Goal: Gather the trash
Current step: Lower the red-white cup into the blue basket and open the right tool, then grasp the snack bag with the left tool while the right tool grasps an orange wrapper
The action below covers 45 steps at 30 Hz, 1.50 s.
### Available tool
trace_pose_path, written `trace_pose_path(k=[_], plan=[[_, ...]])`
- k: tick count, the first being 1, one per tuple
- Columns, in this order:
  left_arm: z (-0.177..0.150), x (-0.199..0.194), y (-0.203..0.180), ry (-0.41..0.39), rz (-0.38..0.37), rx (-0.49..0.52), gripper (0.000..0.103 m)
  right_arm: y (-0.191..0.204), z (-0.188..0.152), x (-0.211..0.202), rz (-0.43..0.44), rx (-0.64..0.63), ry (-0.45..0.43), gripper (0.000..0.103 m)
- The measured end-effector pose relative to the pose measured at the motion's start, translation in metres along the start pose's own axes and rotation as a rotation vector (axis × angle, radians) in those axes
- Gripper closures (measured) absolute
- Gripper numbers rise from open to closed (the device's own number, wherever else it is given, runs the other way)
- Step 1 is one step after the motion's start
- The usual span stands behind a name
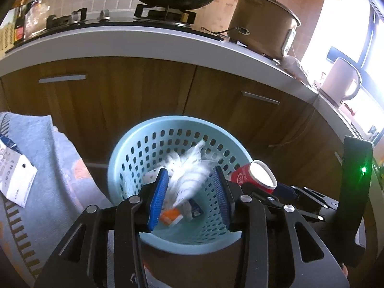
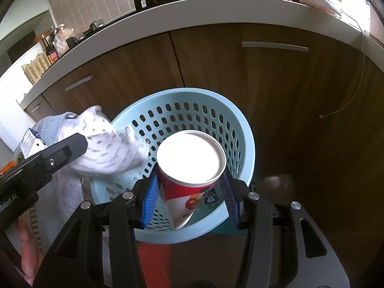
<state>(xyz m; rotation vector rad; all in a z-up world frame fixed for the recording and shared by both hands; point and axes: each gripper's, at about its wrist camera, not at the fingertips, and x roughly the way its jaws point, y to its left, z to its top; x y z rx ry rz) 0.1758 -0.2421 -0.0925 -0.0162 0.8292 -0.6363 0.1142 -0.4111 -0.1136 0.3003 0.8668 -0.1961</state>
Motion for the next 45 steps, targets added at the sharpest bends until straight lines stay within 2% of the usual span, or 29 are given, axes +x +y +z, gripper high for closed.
trace_pose_path(k=[2, 6, 16, 23, 28, 31, 35, 38, 41, 45], plan=[[0.000, -0.004, 0.002, -0.003, -0.005, -0.004, 0.062, 0.000, 0.001, -0.003, 0.003, 0.003, -0.009, 0.049], [-0.002, -0.014, 0.005, -0.018, 0.001, -0.004, 0.055, 0.003, 0.003, -0.010, 0.006, 0.000, -0.025, 0.048], [-0.013, -0.055, 0.025, -0.076, 0.025, -0.044, 0.055, 0.032, 0.004, -0.032, 0.040, -0.057, -0.066, 0.048], [-0.023, -0.113, 0.053, -0.158, 0.073, -0.101, 0.055, 0.077, 0.001, -0.062, 0.104, -0.140, -0.125, 0.048], [-0.038, -0.167, 0.080, -0.222, 0.163, -0.156, 0.055, 0.123, -0.006, -0.086, 0.169, -0.227, -0.165, 0.048], [-0.053, -0.202, 0.102, -0.254, 0.264, -0.206, 0.054, 0.154, -0.014, -0.094, 0.209, -0.284, -0.170, 0.048], [-0.078, -0.247, 0.139, -0.287, 0.458, -0.304, 0.050, 0.195, -0.027, -0.098, 0.259, -0.355, -0.161, 0.048], [-0.096, -0.270, 0.167, -0.286, 0.539, -0.381, 0.050, 0.224, -0.038, -0.100, 0.294, -0.406, -0.145, 0.048], [-0.112, -0.281, 0.191, -0.272, 0.570, -0.447, 0.050, 0.247, -0.044, -0.099, 0.320, -0.451, -0.135, 0.048], [-0.122, -0.284, 0.213, -0.232, 0.561, -0.505, 0.050, 0.281, -0.051, -0.096, 0.343, -0.519, -0.125, 0.048]])
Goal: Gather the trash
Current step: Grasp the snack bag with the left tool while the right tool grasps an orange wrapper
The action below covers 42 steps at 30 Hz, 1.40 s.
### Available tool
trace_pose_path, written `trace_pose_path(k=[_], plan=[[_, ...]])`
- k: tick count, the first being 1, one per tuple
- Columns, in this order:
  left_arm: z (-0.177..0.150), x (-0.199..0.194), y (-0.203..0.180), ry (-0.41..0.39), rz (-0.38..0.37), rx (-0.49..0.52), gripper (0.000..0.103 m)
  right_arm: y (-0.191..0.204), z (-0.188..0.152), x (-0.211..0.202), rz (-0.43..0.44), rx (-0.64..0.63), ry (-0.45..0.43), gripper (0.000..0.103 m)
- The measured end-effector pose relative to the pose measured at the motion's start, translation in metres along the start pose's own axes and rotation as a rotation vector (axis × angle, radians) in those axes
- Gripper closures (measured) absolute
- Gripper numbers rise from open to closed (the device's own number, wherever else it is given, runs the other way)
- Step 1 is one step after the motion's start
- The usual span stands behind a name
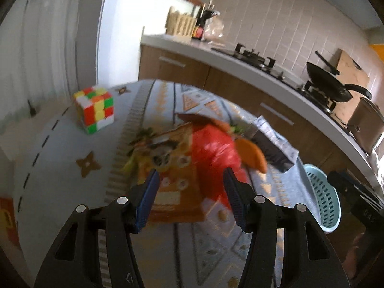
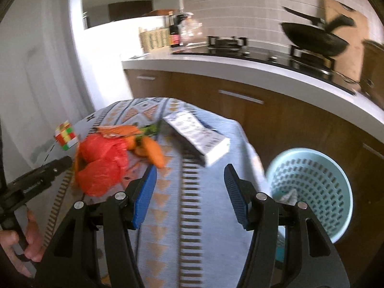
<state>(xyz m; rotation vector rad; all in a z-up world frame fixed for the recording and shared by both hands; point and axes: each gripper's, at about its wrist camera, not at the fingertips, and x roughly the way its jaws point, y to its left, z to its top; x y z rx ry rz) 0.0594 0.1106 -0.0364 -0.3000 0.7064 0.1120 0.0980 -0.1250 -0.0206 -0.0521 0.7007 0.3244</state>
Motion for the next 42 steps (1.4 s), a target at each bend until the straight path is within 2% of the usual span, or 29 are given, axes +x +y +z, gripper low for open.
trace_pose_path(k=[5, 8, 12, 15, 20, 24, 26, 27, 28, 31, 33, 37, 42], plan=[[0.000, 0.013, 0.005, 0.032, 0.044, 0.017, 0.050, 0.022, 0.009, 0.019, 0.019, -0.045, 0.015, 0.048], [-0.005, 0.026, 0.006, 0.078, 0.061, 0.025, 0.050, 0.026, 0.016, 0.036, 0.029, -0.050, 0.030, 0.048], [-0.008, 0.038, 0.002, 0.101, 0.094, 0.045, 0.053, 0.029, 0.024, 0.063, 0.061, -0.058, 0.059, 0.048], [-0.010, 0.044, 0.002, 0.115, 0.115, 0.066, 0.071, 0.036, 0.026, 0.083, 0.067, -0.088, 0.088, 0.048], [-0.010, 0.040, 0.012, 0.103, 0.101, 0.067, 0.081, 0.050, 0.026, 0.111, 0.051, -0.137, 0.124, 0.048], [-0.007, 0.029, 0.010, 0.064, 0.116, 0.102, 0.096, 0.054, 0.027, 0.126, 0.049, -0.140, 0.146, 0.048], [-0.004, 0.024, 0.012, 0.049, 0.102, 0.098, 0.100, 0.054, 0.028, 0.133, 0.026, -0.140, 0.164, 0.049], [-0.004, 0.022, 0.014, 0.044, 0.095, 0.093, 0.102, 0.054, 0.028, 0.136, 0.025, -0.138, 0.172, 0.057], [-0.003, 0.019, 0.016, 0.037, 0.085, 0.086, 0.102, 0.053, 0.028, 0.138, 0.036, -0.137, 0.183, 0.072], [-0.001, 0.011, 0.023, 0.012, 0.037, 0.061, 0.102, 0.050, 0.026, 0.140, 0.029, -0.133, 0.190, 0.085], [0.000, 0.004, 0.025, -0.007, 0.002, 0.052, 0.102, 0.047, 0.026, 0.133, 0.037, -0.124, 0.174, 0.089], [0.004, -0.023, 0.025, -0.107, -0.149, 0.047, 0.102, 0.043, 0.029, 0.113, 0.025, -0.120, 0.130, 0.092], [0.014, -0.046, 0.012, -0.183, -0.215, 0.070, 0.102, 0.031, 0.037, 0.072, 0.008, -0.091, 0.051, 0.094]])
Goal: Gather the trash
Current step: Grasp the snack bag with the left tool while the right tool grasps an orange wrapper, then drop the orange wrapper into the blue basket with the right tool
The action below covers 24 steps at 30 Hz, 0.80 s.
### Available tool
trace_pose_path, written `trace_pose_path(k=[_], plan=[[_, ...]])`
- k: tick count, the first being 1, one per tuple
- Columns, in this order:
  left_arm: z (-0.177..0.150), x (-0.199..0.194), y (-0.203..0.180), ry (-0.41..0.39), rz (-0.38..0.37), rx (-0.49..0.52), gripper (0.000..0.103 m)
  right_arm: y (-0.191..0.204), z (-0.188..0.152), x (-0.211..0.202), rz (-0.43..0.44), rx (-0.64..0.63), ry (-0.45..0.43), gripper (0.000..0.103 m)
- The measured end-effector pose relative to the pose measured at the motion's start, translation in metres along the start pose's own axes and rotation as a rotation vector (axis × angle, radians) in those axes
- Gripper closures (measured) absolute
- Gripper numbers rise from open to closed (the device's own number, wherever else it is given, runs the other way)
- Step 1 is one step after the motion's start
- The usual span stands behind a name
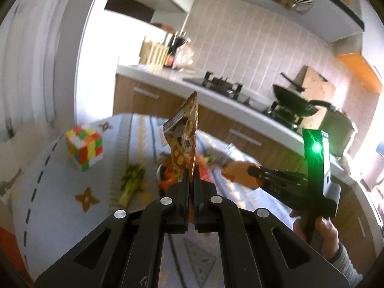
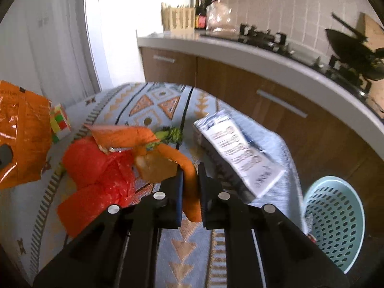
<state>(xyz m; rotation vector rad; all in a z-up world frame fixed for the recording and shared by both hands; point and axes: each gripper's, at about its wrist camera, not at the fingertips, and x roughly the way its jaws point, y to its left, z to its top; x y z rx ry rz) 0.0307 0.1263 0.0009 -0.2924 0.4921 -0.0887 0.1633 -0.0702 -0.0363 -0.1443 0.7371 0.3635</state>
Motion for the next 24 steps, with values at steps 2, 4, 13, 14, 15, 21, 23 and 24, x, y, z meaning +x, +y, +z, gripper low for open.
trace_pose_path(k=[2, 4, 13, 14, 15, 21, 23, 24], plan=[[0.005, -0.002, -0.007, -0.013, -0.024, 0.005, 0.102, -0.009, 0.001, -0.016, -0.015, 0.016, -0.023, 0.094], [0.010, -0.003, -0.015, -0.026, -0.050, 0.011, 0.102, -0.018, 0.001, -0.032, -0.030, 0.034, -0.047, 0.094], [0.029, 0.004, -0.074, -0.062, -0.164, 0.094, 0.102, -0.088, -0.002, -0.111, -0.150, 0.139, -0.166, 0.094], [0.030, 0.004, -0.080, -0.063, -0.173, 0.103, 0.102, -0.099, -0.005, -0.118, -0.171, 0.155, -0.174, 0.094], [0.033, 0.006, -0.088, -0.064, -0.183, 0.113, 0.102, -0.108, -0.008, -0.124, -0.191, 0.169, -0.177, 0.094], [0.034, 0.021, -0.144, -0.044, -0.281, 0.191, 0.102, -0.160, -0.033, -0.153, -0.285, 0.261, -0.190, 0.094], [0.031, 0.030, -0.166, -0.028, -0.315, 0.220, 0.102, -0.175, -0.044, -0.160, -0.315, 0.289, -0.189, 0.094], [0.029, 0.034, -0.173, -0.021, -0.327, 0.228, 0.102, -0.184, -0.049, -0.164, -0.334, 0.304, -0.187, 0.094]])
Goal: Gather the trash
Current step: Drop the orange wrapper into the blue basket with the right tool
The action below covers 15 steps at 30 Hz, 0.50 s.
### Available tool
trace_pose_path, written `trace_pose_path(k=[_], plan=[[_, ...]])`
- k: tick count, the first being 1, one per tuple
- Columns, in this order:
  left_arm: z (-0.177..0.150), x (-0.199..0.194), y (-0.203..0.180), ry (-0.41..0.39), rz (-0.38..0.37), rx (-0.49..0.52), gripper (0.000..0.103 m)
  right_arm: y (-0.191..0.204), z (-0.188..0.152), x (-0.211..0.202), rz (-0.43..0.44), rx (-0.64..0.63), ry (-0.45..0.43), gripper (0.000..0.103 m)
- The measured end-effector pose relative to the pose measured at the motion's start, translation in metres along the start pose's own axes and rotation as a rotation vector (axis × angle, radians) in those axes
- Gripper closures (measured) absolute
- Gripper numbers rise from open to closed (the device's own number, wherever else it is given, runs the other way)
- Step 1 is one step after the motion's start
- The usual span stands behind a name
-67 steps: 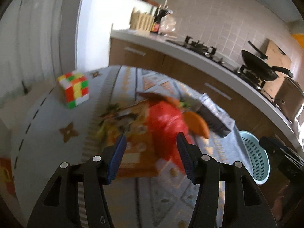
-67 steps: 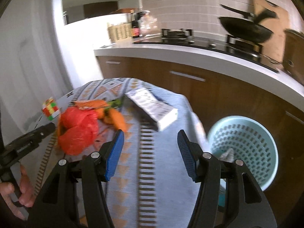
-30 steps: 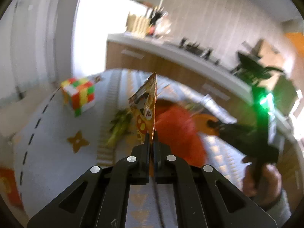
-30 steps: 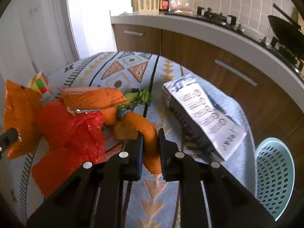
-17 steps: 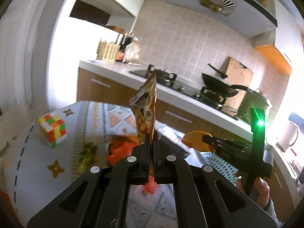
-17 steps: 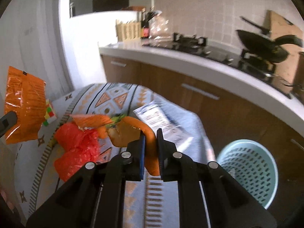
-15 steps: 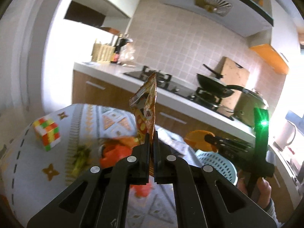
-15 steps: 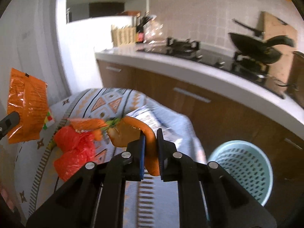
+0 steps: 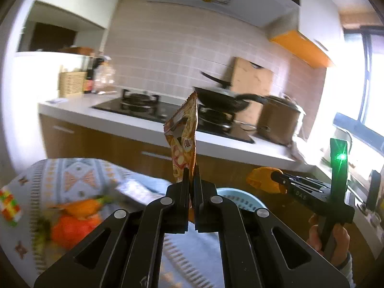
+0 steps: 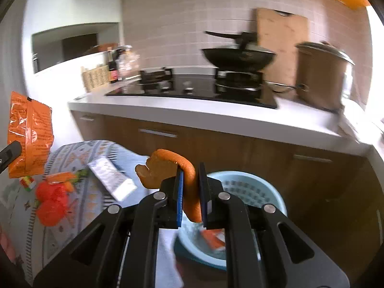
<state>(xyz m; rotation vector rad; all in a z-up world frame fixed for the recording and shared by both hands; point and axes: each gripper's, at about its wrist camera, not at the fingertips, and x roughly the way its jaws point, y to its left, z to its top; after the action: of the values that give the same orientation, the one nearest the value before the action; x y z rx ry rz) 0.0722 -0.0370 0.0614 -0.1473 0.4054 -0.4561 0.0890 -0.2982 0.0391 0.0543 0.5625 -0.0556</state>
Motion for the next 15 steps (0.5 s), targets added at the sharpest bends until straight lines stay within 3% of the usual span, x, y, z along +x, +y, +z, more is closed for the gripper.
trace_pose_path(k=[10, 15], plan=[[-0.019, 0.083, -0.057, 0.131, -0.149, 0.021, 0.102, -0.072, -0.032, 0.019, -0.090, 0.112, 0.078, 0.094], [-0.040, 0.126, -0.073, 0.222, -0.184, 0.023, 0.102, -0.098, -0.059, 0.047, -0.107, 0.164, 0.168, 0.094]])
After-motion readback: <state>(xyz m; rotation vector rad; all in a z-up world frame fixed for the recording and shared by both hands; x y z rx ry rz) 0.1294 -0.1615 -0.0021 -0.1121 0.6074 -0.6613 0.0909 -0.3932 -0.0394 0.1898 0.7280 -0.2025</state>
